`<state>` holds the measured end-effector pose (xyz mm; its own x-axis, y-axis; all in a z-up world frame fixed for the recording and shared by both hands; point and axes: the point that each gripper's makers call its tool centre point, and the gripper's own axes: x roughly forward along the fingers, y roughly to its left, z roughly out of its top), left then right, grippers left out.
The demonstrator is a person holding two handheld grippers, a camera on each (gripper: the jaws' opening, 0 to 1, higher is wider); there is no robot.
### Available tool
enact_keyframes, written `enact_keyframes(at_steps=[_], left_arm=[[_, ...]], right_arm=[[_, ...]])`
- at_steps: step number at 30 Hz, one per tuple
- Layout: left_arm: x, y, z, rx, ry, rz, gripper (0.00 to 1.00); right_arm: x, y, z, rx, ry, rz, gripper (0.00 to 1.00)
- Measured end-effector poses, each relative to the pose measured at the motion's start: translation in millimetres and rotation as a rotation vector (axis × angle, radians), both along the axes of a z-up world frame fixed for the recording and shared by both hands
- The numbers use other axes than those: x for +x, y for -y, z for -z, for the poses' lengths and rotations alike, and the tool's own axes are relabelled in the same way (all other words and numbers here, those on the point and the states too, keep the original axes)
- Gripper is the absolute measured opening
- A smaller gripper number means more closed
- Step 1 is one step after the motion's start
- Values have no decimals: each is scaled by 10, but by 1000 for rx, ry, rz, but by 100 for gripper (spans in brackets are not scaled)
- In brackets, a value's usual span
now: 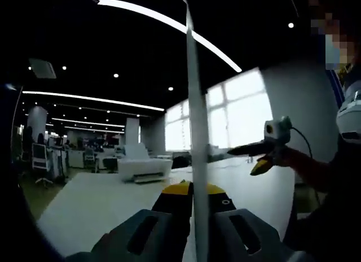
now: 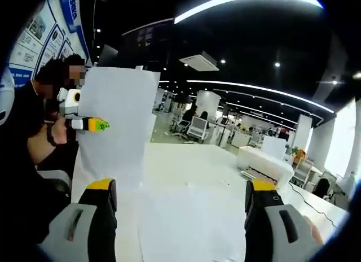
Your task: Organize the stack of printing papers by aligning and flattening the scattered papers on the table
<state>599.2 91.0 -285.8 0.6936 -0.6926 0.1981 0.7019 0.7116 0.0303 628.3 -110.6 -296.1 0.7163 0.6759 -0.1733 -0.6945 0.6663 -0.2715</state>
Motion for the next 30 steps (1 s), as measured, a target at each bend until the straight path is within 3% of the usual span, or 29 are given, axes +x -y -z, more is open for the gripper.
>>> enact_keyframes(at_steps=[10, 30], left_arm=[[-33, -35, 21, 4, 32, -9, 6], [3, -36, 125, -13, 28, 0, 6]], right_arm=[[-32, -39, -8, -11, 10, -6, 90], [-22, 63, -10, 5, 2, 17, 90]])
